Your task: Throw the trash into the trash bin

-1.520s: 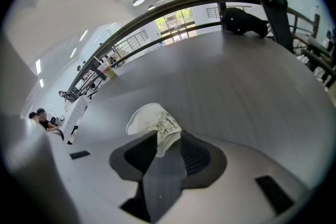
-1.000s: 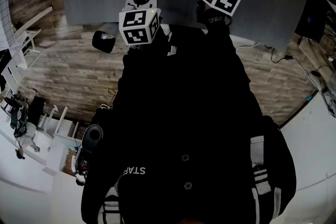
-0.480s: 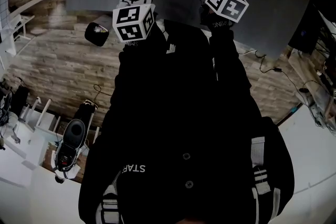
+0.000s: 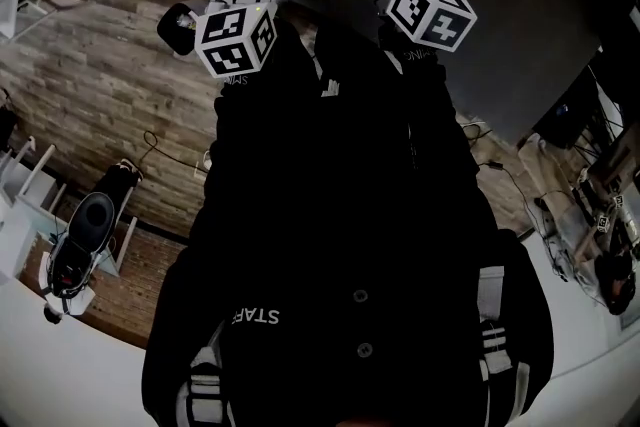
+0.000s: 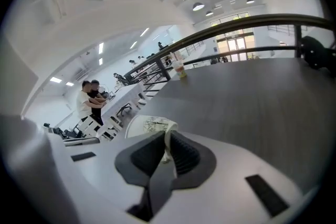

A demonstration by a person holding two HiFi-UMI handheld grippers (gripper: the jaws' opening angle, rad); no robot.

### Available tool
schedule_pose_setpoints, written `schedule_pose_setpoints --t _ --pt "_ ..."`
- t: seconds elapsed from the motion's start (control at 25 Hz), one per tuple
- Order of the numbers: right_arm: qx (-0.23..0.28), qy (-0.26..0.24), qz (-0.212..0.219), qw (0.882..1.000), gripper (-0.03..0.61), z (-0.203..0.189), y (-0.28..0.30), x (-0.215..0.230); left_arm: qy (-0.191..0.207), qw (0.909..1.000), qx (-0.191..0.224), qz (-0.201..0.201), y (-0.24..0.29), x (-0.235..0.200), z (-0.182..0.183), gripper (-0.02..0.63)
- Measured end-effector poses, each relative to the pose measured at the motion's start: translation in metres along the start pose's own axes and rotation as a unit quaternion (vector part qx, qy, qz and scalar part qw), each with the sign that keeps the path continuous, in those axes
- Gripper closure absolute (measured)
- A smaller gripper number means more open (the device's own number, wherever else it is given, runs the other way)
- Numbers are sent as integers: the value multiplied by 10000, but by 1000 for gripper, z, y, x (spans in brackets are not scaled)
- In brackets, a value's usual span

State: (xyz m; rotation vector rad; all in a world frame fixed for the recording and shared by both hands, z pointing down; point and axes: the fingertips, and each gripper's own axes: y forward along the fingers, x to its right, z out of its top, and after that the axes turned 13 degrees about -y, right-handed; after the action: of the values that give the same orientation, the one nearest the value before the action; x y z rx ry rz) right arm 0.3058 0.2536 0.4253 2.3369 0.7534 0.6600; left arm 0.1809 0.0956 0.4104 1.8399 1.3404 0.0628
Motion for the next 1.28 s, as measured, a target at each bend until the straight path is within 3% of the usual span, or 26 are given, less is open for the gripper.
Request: schedule_pose_setpoints --t 0.52,0.96,1.28 --pt "-293 -965 851 9913 535 20 70 -173 -987 9908 521 765 -81 -165 15 614" --pt "-748 -1726 1594 9691 535 -4 122 -317 -1884 9661 778 1582 -153 -302 -15 614" --pt "-1115 -2258 2118 9443 535 -32 157 -412 -2452 9456 902 1938 -191 -367 -43 614"
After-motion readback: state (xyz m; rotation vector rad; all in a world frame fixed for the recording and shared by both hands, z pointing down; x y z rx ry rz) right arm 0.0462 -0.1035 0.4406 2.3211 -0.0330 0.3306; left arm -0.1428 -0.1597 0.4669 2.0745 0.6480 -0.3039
